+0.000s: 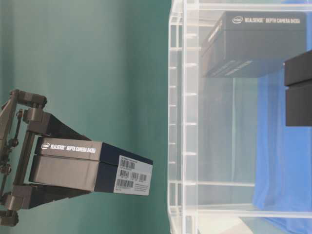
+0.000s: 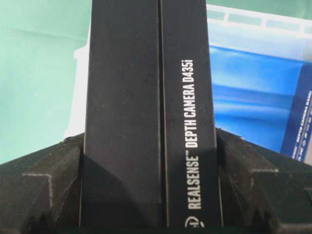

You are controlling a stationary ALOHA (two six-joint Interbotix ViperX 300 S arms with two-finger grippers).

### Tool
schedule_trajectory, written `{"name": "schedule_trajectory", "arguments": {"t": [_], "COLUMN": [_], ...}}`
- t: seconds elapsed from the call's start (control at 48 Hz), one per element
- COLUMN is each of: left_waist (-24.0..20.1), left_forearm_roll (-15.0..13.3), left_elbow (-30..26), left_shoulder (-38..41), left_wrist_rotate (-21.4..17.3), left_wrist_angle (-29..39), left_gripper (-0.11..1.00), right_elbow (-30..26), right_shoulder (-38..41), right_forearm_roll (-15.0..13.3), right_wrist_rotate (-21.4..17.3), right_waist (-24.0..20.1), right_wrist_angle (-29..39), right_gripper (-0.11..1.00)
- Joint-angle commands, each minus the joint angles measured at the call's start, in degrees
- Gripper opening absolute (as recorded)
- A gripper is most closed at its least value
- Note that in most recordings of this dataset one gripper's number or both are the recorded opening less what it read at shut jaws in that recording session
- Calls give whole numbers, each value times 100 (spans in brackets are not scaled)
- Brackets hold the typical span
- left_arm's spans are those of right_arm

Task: Take the box out of the case with the right arm.
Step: 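Lift the left box up out of the case with the right gripper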

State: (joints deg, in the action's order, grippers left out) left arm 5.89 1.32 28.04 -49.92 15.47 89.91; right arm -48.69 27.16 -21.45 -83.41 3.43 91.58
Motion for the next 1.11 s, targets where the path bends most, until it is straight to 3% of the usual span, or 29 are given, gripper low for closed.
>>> {"name": "schedule_trajectory", "arguments": {"t": [0.0,1.084], "left_waist": [18,18], "left_forearm_roll": [18,9], "left_elbow": [-62,-62], "left_shoulder": [18,18], "left_wrist_rotate": [9,9], "left_wrist_angle": [-18,-26], "left_gripper": [0,0], "right_elbow": [-176,-176], "right_shoulder": [-387,-387], "right_forearm_roll": [-70,-220], "right_wrist_rotate": [18,18], "right_waist": [-9,-18], "right_wrist_angle": [-9,-9], "right_gripper": [68,68]}}
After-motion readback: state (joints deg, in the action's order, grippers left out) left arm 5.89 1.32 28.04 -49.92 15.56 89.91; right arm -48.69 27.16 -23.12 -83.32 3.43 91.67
